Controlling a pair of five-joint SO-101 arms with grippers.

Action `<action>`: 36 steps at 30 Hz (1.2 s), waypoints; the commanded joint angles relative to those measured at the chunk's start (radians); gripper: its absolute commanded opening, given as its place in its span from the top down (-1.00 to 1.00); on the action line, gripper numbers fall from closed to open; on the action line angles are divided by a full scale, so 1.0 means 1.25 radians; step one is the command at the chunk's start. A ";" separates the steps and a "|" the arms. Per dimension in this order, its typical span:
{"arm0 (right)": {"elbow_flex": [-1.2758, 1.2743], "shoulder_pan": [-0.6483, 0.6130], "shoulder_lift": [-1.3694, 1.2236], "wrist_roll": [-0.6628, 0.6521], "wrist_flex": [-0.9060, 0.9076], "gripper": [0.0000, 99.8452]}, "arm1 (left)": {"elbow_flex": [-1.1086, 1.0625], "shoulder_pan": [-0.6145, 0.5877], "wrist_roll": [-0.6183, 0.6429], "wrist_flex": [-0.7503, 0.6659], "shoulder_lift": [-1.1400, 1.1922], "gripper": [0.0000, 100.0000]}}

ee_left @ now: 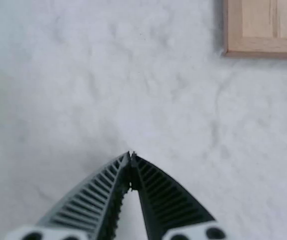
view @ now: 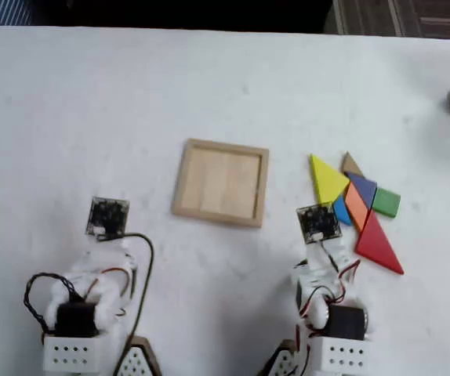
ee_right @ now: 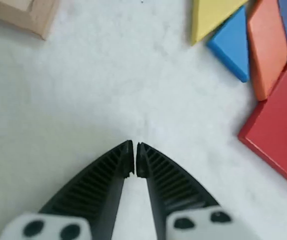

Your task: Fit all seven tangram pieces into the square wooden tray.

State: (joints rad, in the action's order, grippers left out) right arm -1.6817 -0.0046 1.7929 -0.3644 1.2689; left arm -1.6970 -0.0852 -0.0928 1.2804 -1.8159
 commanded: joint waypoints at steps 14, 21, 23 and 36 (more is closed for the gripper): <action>0.015 -0.047 0.008 -0.014 -0.001 0.96 | 0.048 0.026 -0.007 0.000 -0.008 0.96; 0.016 0.034 0.008 -0.014 -0.020 0.96 | 0.174 0.031 -0.006 -0.144 -0.008 0.96; 0.016 0.063 0.008 -0.014 -0.020 0.96 | 0.173 0.031 -0.007 -0.210 -0.008 0.96; 0.015 0.094 0.008 -0.200 0.009 0.96 | 0.180 0.033 0.074 -0.356 -0.004 0.60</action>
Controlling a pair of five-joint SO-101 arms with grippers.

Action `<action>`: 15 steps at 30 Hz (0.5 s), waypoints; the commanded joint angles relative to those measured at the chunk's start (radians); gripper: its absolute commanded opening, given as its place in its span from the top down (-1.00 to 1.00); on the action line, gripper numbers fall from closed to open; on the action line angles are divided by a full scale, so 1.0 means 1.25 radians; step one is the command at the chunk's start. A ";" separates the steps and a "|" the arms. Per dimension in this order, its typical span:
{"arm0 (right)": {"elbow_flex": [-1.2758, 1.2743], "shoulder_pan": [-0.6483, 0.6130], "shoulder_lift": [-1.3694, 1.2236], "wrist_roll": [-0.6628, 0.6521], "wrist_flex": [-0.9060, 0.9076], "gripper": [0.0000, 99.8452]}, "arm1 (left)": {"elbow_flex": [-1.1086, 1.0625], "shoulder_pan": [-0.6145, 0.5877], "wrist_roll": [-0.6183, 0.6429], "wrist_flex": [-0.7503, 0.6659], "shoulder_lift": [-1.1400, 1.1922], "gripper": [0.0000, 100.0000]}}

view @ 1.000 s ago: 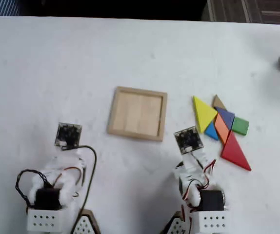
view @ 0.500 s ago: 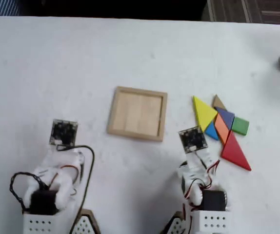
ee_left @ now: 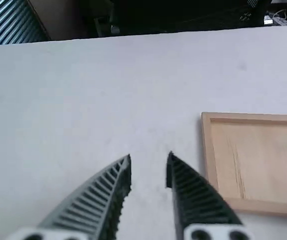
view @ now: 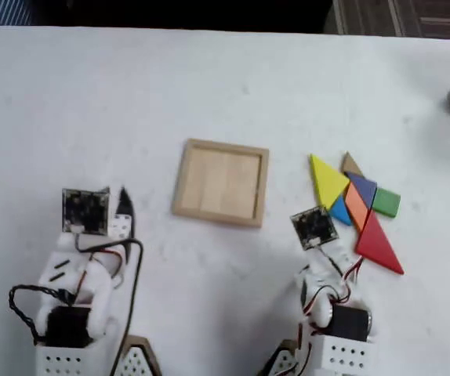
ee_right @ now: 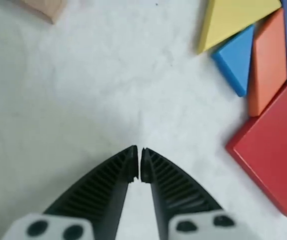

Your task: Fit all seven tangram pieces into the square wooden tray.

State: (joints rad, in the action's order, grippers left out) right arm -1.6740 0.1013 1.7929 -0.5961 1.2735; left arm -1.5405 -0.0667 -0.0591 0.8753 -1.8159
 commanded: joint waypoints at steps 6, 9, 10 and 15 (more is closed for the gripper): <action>0.009 0.009 0.008 -0.016 0.006 0.96 | 0.157 0.066 0.039 -0.026 0.110 0.66; 0.009 0.009 0.008 -0.017 0.006 0.96 | 0.296 0.079 0.049 -0.025 0.307 0.68; 0.009 0.009 0.008 -0.018 0.006 0.96 | 0.345 0.084 0.071 -0.021 0.382 0.68; 0.009 0.010 0.008 -0.020 0.004 0.96 | 0.560 0.137 0.146 0.016 0.725 0.68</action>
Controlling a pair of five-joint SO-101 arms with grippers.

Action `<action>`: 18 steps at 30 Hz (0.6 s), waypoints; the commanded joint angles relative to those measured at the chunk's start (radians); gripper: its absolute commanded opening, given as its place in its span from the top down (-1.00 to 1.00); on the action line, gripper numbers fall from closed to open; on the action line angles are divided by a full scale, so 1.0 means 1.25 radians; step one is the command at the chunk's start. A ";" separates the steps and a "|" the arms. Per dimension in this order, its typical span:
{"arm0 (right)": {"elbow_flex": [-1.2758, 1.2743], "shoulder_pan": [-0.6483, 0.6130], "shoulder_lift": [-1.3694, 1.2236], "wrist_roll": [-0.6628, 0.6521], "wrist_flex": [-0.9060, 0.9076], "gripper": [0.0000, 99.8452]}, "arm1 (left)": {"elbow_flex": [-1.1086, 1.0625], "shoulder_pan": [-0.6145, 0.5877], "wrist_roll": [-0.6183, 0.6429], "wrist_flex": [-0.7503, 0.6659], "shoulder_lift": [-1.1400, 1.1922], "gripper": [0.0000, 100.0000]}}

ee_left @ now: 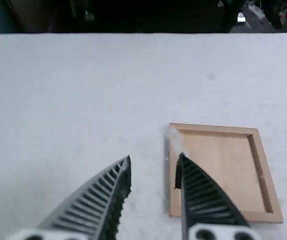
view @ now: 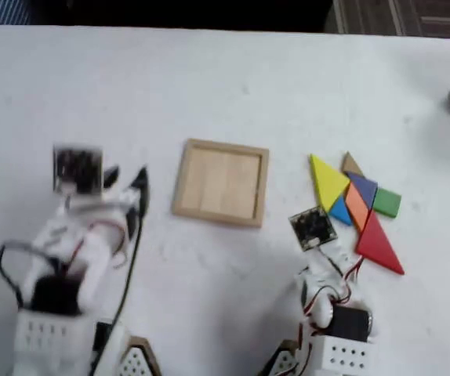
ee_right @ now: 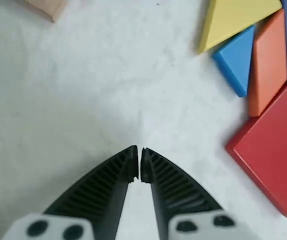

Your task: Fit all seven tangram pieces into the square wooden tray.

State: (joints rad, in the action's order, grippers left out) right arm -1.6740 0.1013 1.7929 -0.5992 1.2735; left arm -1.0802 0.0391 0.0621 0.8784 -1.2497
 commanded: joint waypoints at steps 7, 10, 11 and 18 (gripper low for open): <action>0.009 0.013 0.008 -0.018 0.004 0.96 | 0.297 0.115 0.052 -0.049 0.606 0.68; 0.009 0.033 0.008 -0.018 0.004 0.96 | 0.297 0.110 0.052 -0.141 0.726 0.68; 0.009 0.040 0.008 -0.018 0.004 0.96 | 0.298 0.110 0.052 -0.172 0.771 0.68; 0.009 0.044 0.008 -0.018 0.003 0.96 | 0.358 0.117 0.045 -0.284 1.007 0.68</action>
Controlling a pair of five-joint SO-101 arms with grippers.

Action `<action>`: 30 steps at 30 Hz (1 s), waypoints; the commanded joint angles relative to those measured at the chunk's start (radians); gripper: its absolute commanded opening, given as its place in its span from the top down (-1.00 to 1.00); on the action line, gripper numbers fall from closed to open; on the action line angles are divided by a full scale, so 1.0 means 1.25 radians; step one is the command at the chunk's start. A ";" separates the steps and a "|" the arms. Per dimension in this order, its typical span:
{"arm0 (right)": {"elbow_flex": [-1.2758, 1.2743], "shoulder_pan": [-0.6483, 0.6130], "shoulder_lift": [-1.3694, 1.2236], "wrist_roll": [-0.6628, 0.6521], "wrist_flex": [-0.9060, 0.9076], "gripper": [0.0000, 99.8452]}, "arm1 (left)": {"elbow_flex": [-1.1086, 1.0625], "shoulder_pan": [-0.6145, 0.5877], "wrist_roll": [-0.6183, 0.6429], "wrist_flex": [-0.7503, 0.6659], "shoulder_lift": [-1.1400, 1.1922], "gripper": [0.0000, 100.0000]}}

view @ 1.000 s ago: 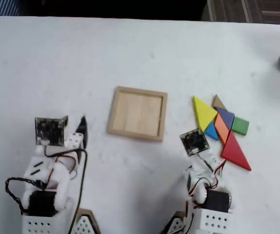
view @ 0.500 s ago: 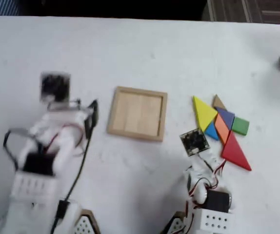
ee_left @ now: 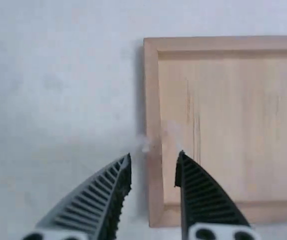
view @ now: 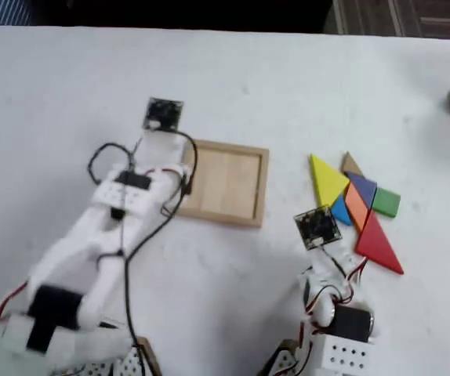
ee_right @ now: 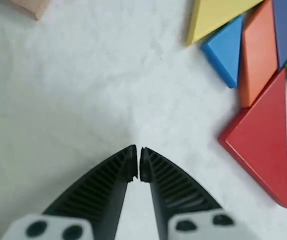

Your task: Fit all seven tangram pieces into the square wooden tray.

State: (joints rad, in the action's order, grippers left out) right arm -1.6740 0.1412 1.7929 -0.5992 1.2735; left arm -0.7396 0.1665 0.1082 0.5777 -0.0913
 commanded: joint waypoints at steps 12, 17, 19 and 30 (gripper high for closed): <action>0.009 0.010 0.008 -0.018 0.003 0.96 | 0.479 -0.006 0.012 0.366 0.380 0.68; 0.009 0.010 0.008 -0.018 0.002 0.96 | 0.608 -0.018 0.016 0.538 0.497 0.69; 0.009 0.010 0.008 -0.018 0.002 0.96 | 0.616 -0.018 0.029 0.560 0.506 0.69; 0.009 0.010 0.008 -0.018 0.001 0.96 | 0.466 -0.013 0.033 0.481 0.396 0.96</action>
State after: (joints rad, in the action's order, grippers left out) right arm -1.6740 0.1427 1.7929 -0.6053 1.2735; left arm -0.0123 0.1741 0.1619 1.2467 0.5010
